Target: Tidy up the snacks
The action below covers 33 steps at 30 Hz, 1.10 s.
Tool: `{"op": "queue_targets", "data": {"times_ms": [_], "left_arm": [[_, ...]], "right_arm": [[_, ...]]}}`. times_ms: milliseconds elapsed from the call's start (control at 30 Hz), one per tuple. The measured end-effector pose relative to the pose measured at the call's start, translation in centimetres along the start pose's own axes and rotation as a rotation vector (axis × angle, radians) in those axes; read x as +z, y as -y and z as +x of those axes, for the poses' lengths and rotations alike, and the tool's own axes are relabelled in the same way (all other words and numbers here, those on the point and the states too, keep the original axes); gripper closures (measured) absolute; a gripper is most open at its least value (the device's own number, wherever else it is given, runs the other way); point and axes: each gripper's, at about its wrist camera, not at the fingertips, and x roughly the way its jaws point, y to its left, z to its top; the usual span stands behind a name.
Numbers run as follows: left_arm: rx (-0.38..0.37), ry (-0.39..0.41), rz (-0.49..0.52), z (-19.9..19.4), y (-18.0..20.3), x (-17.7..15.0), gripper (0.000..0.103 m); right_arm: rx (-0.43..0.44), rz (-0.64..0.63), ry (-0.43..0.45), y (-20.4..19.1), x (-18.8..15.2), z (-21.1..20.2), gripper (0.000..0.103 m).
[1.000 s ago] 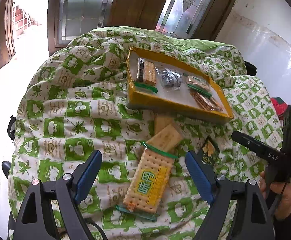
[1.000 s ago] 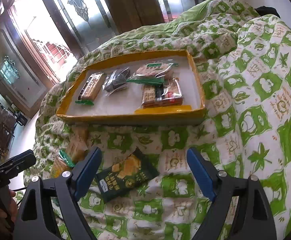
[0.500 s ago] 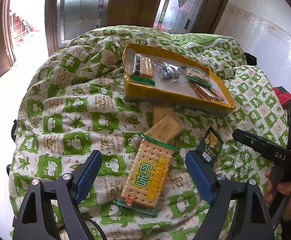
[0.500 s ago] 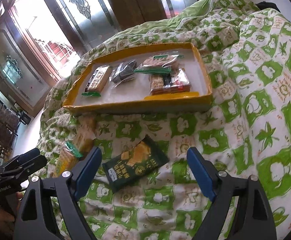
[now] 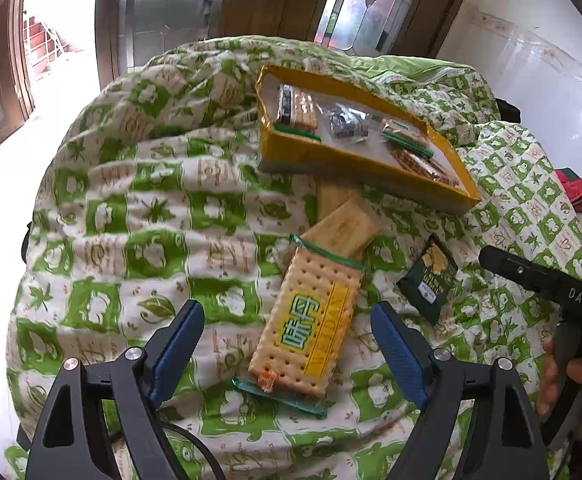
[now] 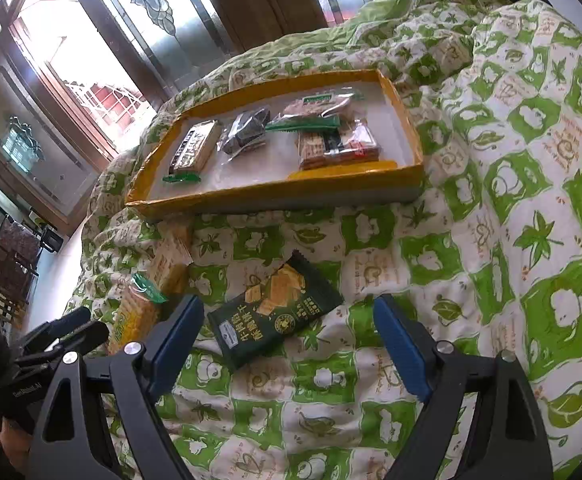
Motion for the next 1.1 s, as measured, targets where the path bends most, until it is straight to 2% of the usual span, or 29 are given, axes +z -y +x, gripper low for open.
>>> {"op": "queue_targets", "data": {"times_ms": [300,467,500,567,600,633,733,967,1100], "left_arm": [[0.014,-0.046,0.056,1.5,1.1,-0.6,0.015],[0.032,-0.048,0.093,2.2,1.7,-0.8,0.016],[0.031,-0.047,0.093,2.3,1.6,-0.8,0.019],[0.027,-0.050,0.089,2.4,1.6,-0.8,0.037],[0.019,-0.051,0.085,2.4,1.5,-0.8,0.042],[0.007,-0.051,0.080,2.4,1.4,-0.8,0.046],[-0.009,-0.036,0.074,2.1,1.3,-0.9,0.047],[-0.022,-0.049,0.067,2.2,1.5,-1.1,0.047],[-0.032,-0.049,0.053,1.9,1.4,-1.2,0.047]], "right_arm": [[0.038,0.047,-0.094,0.0,-0.8,1.5,0.017],[0.100,0.133,-0.154,0.2,-1.0,2.8,0.024],[0.115,0.159,-0.166,0.3,-1.0,3.1,0.027],[0.134,0.207,-0.186,0.4,-0.9,3.7,0.030],[0.137,0.222,-0.191,0.5,-0.8,3.9,0.031],[0.143,0.249,-0.197,0.6,-0.7,4.2,0.032],[0.154,0.291,-0.206,0.6,-0.3,4.8,0.032],[0.064,0.254,-0.222,-0.8,0.5,6.8,0.032],[-0.009,0.162,-0.222,-2.1,1.0,8.0,0.033]]}}
